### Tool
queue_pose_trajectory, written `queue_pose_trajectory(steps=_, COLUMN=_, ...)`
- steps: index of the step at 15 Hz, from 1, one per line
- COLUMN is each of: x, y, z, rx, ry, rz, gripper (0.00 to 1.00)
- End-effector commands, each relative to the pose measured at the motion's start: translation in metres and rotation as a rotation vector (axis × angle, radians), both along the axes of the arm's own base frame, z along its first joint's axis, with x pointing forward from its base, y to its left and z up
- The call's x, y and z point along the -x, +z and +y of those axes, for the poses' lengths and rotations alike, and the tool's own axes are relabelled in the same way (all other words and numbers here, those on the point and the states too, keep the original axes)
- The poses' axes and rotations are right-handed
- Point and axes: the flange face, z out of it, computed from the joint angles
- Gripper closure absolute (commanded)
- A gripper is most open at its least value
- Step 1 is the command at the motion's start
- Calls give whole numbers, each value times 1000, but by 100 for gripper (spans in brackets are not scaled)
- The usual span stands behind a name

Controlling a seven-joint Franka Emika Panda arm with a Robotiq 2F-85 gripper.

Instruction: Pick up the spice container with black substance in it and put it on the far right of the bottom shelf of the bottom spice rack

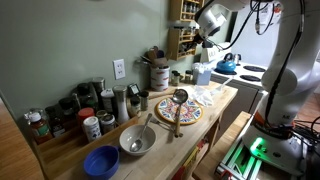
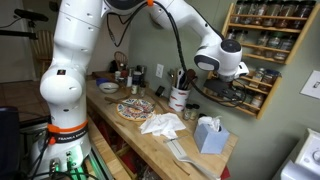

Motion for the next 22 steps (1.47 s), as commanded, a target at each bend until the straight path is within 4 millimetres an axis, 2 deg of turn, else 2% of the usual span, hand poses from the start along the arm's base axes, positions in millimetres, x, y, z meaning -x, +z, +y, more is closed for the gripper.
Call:
queue_pose_trajectory(steps=1, x=-8, y=13, z=2, rx=33, ry=-6, rz=-87, gripper=100)
queue_pose_trajectory(steps=8, x=-16, y=33, z=9, rx=68, ry=15, rz=-183, gripper=100)
queue_pose_trajectory(steps=14, x=-8, y=14, z=3, rx=53, ry=-15, rz=-77, gripper=100)
queue_pose_trajectory(steps=22, x=8, y=10, z=2, rx=54, ry=-30, rz=35, gripper=100)
